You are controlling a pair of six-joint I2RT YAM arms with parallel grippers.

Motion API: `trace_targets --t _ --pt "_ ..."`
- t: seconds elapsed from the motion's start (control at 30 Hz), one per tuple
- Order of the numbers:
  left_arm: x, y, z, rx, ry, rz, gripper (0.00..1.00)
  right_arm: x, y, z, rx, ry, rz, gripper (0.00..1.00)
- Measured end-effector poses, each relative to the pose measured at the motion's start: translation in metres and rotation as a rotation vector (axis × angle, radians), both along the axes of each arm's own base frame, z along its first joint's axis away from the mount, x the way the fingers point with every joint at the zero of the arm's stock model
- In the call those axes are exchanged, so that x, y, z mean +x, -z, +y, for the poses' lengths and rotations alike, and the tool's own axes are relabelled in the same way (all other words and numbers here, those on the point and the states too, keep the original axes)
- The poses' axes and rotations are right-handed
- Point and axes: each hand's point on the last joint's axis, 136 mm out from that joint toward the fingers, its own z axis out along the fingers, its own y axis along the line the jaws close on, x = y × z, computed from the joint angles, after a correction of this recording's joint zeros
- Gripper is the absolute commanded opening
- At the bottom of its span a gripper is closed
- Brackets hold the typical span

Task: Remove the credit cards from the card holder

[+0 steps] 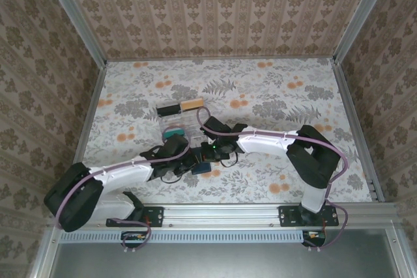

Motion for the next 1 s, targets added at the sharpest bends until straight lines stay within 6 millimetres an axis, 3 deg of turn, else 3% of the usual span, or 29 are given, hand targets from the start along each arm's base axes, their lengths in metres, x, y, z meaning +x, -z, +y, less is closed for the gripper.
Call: trace_targets --t 0.33,0.37,0.43,0.57,0.7,0.8,1.0 --pt "0.000 -0.002 0.005 0.039 -0.010 0.011 0.02 0.006 -0.019 -0.021 0.003 0.029 -0.020 0.00" --pt "-0.001 -0.003 0.008 0.047 -0.011 0.011 0.09 0.006 -0.021 -0.024 0.004 0.028 -0.027 0.00" --pt "-0.003 -0.007 0.016 0.077 -0.006 -0.003 0.36 0.006 -0.029 -0.028 0.012 0.022 -0.039 0.00" --pt "0.000 -0.029 0.034 0.101 -0.028 -0.066 0.51 0.004 -0.043 -0.025 0.053 -0.011 -0.052 0.00" --pt "0.012 -0.067 0.053 0.059 -0.087 -0.180 0.54 0.000 -0.056 -0.013 0.105 -0.051 -0.045 0.00" --pt "0.015 -0.083 0.068 0.038 -0.127 -0.234 0.55 -0.001 -0.073 0.001 0.151 -0.082 -0.057 0.00" --pt "0.012 -0.089 0.082 0.044 -0.149 -0.258 0.56 -0.008 -0.085 0.014 0.193 -0.118 -0.059 0.00"
